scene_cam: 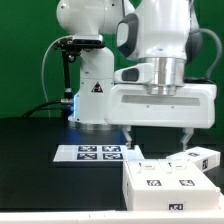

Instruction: Assemble cabinet

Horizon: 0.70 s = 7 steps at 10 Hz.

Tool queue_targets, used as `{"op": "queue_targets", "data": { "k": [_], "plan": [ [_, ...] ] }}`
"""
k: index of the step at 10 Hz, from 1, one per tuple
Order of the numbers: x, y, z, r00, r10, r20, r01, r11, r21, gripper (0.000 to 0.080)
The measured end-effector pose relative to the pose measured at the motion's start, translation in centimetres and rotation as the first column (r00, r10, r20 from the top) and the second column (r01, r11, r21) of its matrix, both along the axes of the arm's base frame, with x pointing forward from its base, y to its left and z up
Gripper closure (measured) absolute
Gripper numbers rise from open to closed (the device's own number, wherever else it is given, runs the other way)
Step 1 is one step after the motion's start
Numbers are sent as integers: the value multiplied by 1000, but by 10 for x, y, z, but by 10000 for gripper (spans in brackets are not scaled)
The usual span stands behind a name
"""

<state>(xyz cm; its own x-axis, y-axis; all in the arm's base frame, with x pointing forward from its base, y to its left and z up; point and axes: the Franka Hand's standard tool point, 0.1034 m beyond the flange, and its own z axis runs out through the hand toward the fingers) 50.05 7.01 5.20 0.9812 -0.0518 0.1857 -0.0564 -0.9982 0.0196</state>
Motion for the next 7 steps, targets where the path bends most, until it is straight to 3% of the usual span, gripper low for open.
{"op": "queue_targets", "data": {
  "k": [2,4,5,7],
  "plan": [
    [6,-1,-8,998,18,68,-18,1000,2,3],
    [6,16,-10,996,16,85,-17,1000,16,3],
    [10,25,-9,980,20,197,-26,999,28,3],
    [5,28,-22,963,12,269,-18,1000,20,3]
  ]
}}
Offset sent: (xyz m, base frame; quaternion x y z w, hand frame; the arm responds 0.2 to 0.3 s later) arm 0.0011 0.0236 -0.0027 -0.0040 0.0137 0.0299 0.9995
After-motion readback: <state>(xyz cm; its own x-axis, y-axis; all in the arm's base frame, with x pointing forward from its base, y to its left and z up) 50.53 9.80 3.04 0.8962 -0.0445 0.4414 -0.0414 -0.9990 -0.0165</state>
